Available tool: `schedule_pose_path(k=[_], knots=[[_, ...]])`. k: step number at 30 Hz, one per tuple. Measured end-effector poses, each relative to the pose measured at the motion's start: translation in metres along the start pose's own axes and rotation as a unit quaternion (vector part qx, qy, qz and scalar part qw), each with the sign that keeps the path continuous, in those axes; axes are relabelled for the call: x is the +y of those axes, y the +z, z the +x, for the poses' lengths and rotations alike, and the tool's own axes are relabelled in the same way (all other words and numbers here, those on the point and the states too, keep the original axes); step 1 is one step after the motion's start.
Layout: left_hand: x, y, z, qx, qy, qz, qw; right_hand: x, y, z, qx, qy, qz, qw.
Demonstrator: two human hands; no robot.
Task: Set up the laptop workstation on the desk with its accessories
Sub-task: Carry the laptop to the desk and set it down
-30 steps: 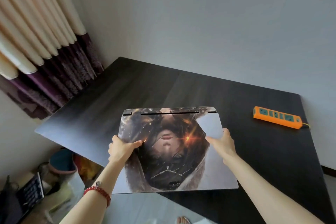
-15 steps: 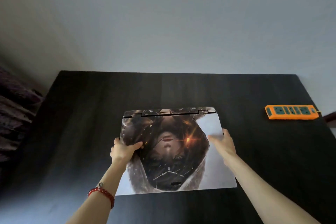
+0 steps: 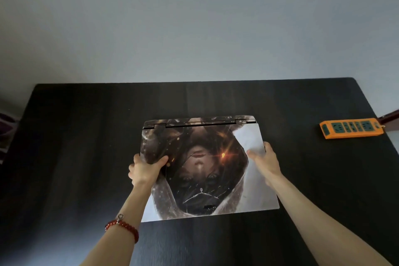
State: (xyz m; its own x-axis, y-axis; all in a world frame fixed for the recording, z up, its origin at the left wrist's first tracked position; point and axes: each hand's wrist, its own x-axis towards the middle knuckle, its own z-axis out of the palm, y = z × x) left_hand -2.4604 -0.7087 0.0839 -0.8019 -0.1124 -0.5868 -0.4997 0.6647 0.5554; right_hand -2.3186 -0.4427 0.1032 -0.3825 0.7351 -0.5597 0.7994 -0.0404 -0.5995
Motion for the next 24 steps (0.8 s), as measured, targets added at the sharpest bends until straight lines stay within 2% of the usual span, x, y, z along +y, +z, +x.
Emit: schedule_pose_path(k=[6,13,16,24], knots=[[0.005,0.003,0.004,0.007,-0.006,-0.004,1.0,-0.002,0.003,0.012,0.0,-0.006,-0.034,0.999],[0.013,0.004,0.002,0.029,-0.01,0.095,0.995,-0.001,0.006,0.014,-0.005,-0.018,-0.079,0.997],[0.013,0.012,-0.004,0.041,-0.02,0.084,0.995,0.0,0.008,0.012,0.003,-0.03,-0.112,0.993],[-0.004,0.03,-0.017,0.075,0.073,0.147,0.984,0.003,0.013,0.0,0.032,-0.087,-0.189,0.978]])
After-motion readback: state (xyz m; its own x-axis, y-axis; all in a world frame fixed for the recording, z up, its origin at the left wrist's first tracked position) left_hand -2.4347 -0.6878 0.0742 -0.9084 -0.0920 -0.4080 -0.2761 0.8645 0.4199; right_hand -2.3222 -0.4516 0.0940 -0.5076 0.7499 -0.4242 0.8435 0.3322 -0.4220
